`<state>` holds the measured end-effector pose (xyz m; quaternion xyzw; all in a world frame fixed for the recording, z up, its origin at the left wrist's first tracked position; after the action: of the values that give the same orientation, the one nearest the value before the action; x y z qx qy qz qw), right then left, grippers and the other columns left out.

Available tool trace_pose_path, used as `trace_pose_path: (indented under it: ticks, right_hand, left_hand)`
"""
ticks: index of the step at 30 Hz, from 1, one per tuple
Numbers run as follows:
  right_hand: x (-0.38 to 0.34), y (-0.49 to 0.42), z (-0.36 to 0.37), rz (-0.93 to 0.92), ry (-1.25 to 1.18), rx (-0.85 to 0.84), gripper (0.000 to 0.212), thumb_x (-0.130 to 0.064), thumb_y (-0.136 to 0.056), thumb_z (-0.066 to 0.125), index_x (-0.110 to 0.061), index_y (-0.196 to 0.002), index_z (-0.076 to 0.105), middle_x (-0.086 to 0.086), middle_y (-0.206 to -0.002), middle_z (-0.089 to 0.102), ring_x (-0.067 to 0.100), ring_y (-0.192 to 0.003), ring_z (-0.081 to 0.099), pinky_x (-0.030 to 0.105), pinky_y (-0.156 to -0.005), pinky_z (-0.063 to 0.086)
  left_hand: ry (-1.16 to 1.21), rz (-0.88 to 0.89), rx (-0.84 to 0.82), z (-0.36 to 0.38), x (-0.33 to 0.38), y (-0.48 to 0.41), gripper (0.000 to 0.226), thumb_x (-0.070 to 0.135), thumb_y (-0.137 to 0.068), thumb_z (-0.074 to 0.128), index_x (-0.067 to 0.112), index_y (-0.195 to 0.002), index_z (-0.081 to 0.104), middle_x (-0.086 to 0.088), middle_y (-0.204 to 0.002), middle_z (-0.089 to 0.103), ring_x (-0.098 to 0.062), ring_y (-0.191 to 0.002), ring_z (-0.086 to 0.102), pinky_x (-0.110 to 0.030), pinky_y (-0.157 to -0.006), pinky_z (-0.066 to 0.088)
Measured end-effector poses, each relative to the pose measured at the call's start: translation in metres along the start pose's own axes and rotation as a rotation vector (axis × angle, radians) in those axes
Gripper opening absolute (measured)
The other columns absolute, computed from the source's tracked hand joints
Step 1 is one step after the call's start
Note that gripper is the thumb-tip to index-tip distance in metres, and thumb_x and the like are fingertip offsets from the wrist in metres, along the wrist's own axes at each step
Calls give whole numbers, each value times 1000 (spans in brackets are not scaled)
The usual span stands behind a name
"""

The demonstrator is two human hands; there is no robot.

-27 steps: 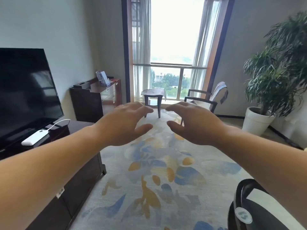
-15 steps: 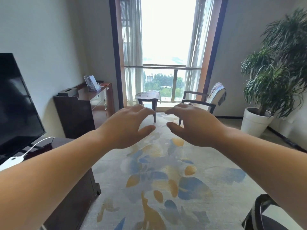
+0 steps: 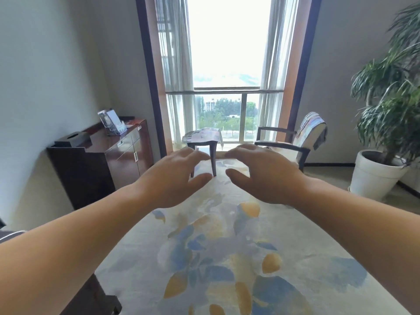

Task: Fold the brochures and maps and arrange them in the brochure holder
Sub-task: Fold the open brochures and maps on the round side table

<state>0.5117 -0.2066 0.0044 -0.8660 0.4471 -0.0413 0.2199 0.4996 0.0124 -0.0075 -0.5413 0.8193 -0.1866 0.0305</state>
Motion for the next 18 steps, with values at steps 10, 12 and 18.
trace_pose_path:
  ticks: [10,12,18]
  right_hand:
    - [99,-162,60,-35,-66,-32,36,-48,-95,51,-31,-125,59,-9,-130,58,17,-108,60,30,-79,44]
    - [114,-196,79,-32,-58,-55,37,-47,-95,50,-31,-128,57,-8,-133,57,18,-111,59,32,-84,47]
    - [158,-301,121,17,-22,-56,43,-45,-97,49,-30,-137,51,-6,-139,54,19,-118,57,31,-89,44]
  left_hand:
    - [-45,-33,15,46,-99,-152,53,59,-94,44,34,-140,42,7,-146,45,-15,-125,51,-29,-98,42]
    - [-69,-20,8,55,-126,-179,53,59,-93,43,34,-140,43,7,-145,46,-15,-124,52,-30,-98,42]
    - [-36,-6,15,79,-214,-281,54,58,-94,44,33,-141,41,6,-147,44,-16,-128,49,-33,-102,42]
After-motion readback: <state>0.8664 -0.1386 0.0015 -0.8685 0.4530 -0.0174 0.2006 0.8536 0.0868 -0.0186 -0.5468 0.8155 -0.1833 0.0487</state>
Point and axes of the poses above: each hand's wrist, its own y-axis away from the middle knuckle, its own z-axis out of the palm, x = y × z, the point moved 1 cm from there along -y, towards the middle knuckle
